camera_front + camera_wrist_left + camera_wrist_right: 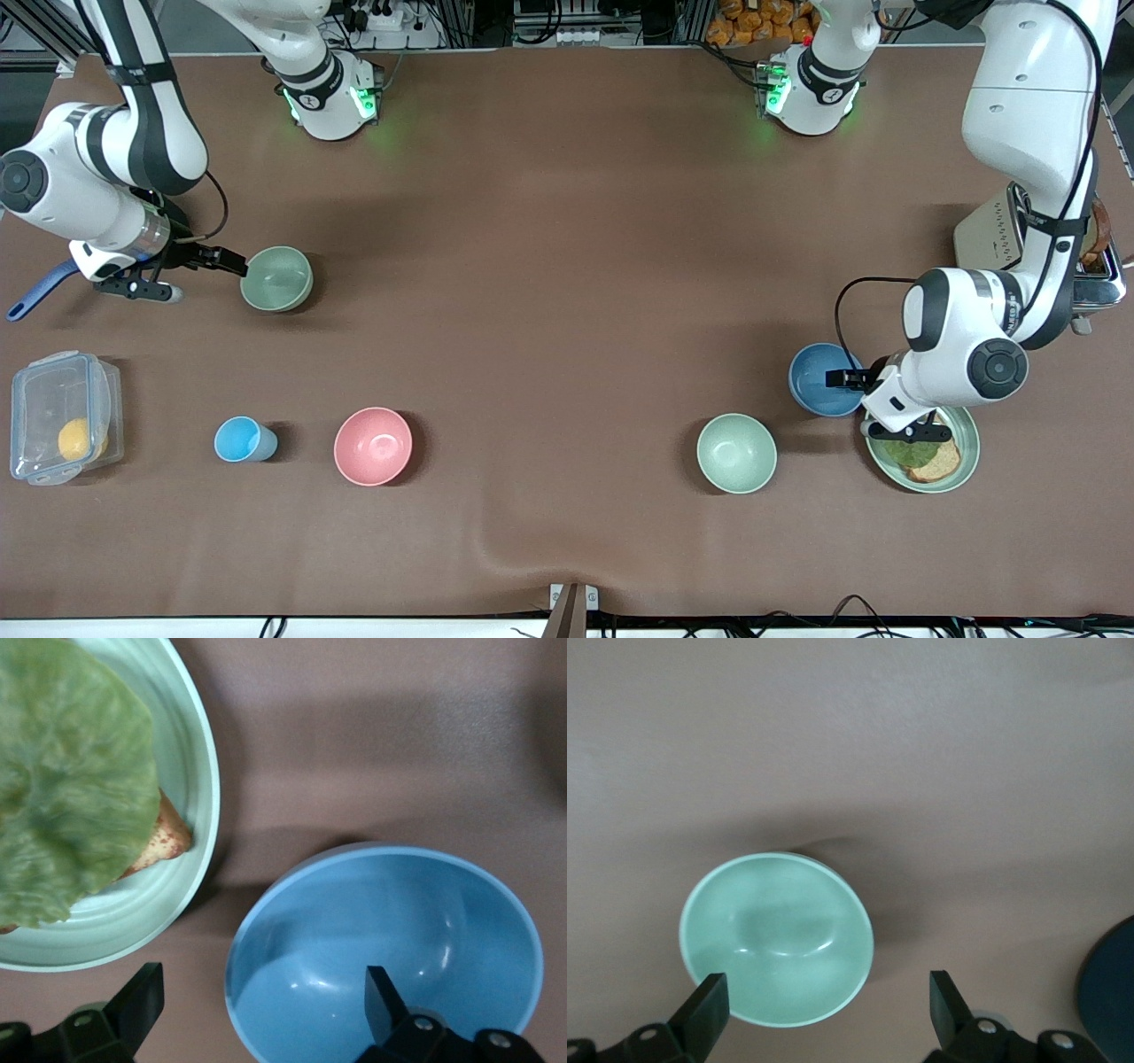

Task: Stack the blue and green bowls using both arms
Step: 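Grasp the green bowl with the right gripper while the left gripper grasps the blue bowl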

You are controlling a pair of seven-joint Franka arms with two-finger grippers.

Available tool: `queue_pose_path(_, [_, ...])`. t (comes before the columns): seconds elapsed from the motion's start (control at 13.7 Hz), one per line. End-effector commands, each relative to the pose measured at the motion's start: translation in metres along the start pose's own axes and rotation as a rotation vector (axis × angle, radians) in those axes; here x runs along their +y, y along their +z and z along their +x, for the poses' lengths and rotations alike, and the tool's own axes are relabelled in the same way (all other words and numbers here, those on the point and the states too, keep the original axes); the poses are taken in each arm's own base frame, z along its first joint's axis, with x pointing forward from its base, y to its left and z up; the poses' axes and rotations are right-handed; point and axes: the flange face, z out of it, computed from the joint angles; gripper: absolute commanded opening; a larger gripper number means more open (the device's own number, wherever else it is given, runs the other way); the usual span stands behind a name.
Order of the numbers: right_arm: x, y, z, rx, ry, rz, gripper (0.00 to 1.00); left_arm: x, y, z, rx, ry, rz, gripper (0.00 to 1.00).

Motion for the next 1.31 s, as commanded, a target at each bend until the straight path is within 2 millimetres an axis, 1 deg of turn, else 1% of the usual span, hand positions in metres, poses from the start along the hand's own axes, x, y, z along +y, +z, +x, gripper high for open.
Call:
queue_pose_path(0.0, [0.009,0.025,-0.003,-0.01,0.0,-0.006,1.0,0.003,0.01,0.003,-0.005,-0.009,-0.01,1.0])
queue_pose_path(0.07, [0.016,0.038,-0.003,-0.017,0.012,-0.002,1.0,0.003,0.013,0.003,-0.01,-0.011,-0.009,1.0])
queue_pose_path(0.22, [0.023,0.052,-0.005,0.009,-0.023,0.0,1.0,0.005,0.018,0.002,-0.018,-0.008,-0.009,1.0])
queue_pose_path(0.36, [0.045,0.072,-0.007,0.011,-0.04,0.009,1.0,0.005,0.019,0.002,-0.019,-0.006,-0.009,1.0])
queue_pose_path(0.44, [0.047,0.076,-0.007,0.005,-0.04,0.016,0.94,0.005,0.019,0.002,-0.019,-0.007,-0.009,1.0])
queue_pose_path(0.51, [0.046,0.08,-0.009,-0.002,-0.038,0.019,0.86,0.006,0.02,0.001,-0.027,-0.009,-0.009,0.69])
queue_pose_path(0.58, [0.044,0.086,-0.012,-0.013,-0.022,0.035,0.84,0.006,0.019,0.0,-0.032,-0.02,-0.008,0.24])
queue_pose_path(0.66, [0.041,0.087,-0.012,-0.007,-0.001,0.054,0.82,0.001,0.018,0.0,-0.034,0.003,0.003,0.0])
queue_pose_path(0.73, [0.04,0.09,-0.012,-0.014,0.005,0.061,0.68,-0.007,0.017,-0.001,-0.039,0.023,0.003,0.0])
queue_pose_path(0.8, [0.037,0.092,-0.012,-0.017,0.002,0.061,0.56,-0.01,0.017,-0.002,-0.042,0.058,0.0,0.0])
queue_pose_path(0.95, [0.035,0.093,-0.012,-0.023,0.004,0.065,0.08,-0.011,0.016,-0.001,-0.039,0.061,0.0,0.0])
queue_pose_path(1.02, [0.035,0.094,-0.013,-0.029,0.006,0.067,0.0,-0.01,0.015,-0.001,-0.037,0.058,0.0,0.0])
queue_pose_path(1.24, [0.026,0.094,-0.014,-0.068,0.009,0.08,0.0,-0.011,0.01,0.0,-0.03,0.057,-0.001,0.0])
